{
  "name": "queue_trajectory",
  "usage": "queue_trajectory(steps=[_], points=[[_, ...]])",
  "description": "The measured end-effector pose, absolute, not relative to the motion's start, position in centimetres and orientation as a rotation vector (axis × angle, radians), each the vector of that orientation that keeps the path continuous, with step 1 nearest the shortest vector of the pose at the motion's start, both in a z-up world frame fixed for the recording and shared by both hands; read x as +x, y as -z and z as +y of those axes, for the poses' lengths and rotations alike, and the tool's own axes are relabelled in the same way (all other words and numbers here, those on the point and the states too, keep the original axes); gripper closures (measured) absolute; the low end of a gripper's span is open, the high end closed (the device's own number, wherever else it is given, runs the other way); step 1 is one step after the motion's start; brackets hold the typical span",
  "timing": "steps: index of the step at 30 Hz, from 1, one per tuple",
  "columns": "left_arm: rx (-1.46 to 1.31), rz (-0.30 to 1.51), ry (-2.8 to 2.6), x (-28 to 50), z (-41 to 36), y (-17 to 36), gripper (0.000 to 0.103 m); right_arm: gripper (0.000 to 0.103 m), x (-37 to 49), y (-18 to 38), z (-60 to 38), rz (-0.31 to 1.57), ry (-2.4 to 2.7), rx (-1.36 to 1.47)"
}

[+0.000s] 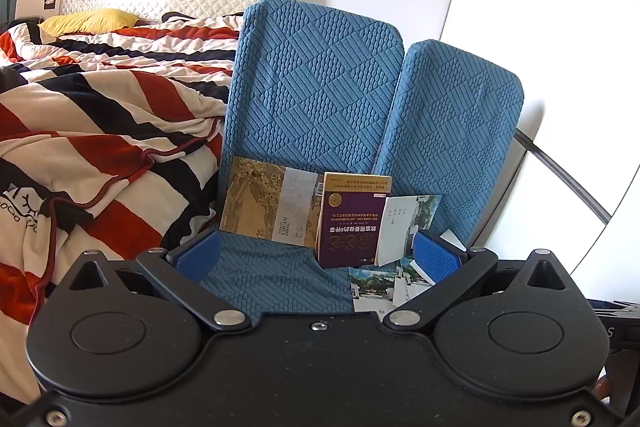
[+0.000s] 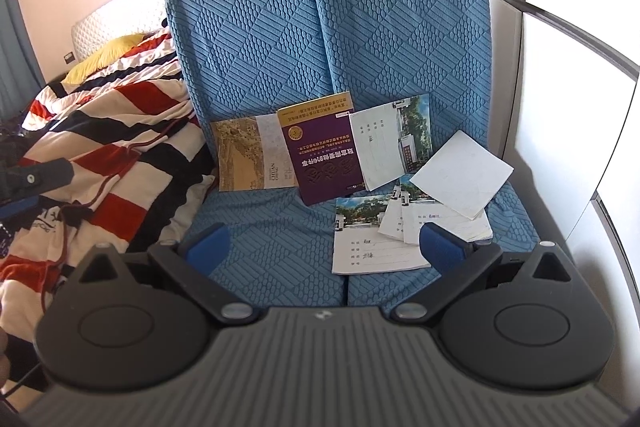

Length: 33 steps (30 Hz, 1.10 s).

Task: Organize objects
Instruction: 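Move both grippers toward the tan painted-cover book on the seat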

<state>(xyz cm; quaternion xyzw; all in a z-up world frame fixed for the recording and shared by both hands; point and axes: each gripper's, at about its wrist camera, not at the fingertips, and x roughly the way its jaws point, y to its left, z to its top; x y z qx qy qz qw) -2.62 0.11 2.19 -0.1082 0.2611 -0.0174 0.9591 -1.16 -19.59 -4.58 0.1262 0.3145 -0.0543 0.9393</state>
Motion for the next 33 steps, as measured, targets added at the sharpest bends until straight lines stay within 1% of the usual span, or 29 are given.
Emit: queue_trajectory(steps=[11, 25, 33], points=[[-0.172, 0.507, 0.024, -1.9, 2.0, -3.3, 0.0, 0.0, -1.6, 4.4, -18.9, 0.638, 0.109, 0.24], [-0.194, 0.541, 0.044, -1.0, 2.2, -2.0, 0.0, 0.0, 0.0, 4.4, -18.3, 0.646, 0.104, 0.224], [-0.15, 0.541, -0.001, -0.5, 2.1, -1.4, 0.0, 0.0, 1.6, 4.3, -17.3, 0.639, 0.086, 0.197]])
